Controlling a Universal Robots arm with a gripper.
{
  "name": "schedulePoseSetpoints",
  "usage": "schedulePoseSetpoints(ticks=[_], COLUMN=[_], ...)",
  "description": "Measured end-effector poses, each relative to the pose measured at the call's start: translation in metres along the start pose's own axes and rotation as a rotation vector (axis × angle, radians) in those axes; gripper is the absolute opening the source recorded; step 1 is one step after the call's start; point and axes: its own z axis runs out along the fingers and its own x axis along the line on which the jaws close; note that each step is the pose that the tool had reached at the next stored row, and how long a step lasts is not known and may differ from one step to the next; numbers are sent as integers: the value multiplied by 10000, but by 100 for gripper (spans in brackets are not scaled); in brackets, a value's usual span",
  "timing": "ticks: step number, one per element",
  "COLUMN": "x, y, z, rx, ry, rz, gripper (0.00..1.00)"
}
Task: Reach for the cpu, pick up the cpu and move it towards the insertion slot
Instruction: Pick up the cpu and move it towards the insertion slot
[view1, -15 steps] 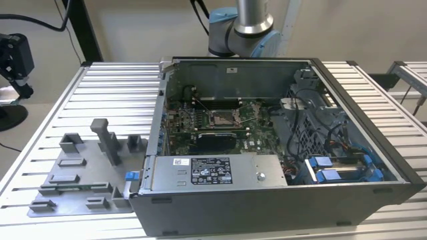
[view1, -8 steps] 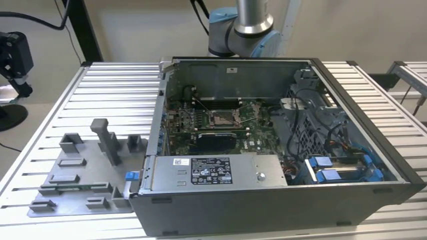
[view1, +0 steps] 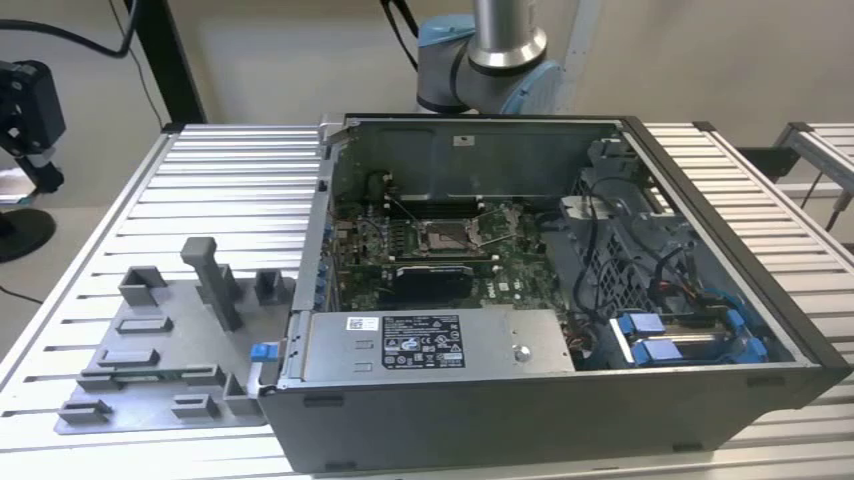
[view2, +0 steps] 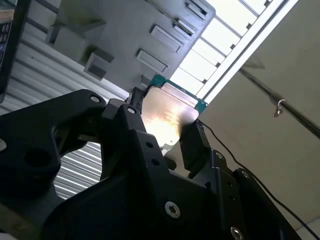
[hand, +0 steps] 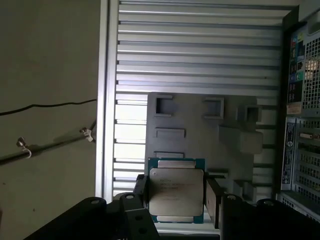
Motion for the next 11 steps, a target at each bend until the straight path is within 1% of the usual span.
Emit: schedulePoseSetpoints(ticks=[3,8,11], x=[0,0,-2], y=[0,2,3], z=[-5,-57,-61], rx=[-1,-1,-1], ry=[-2,-1,-2], rz=[0,0,0], gripper=[0,0,0])
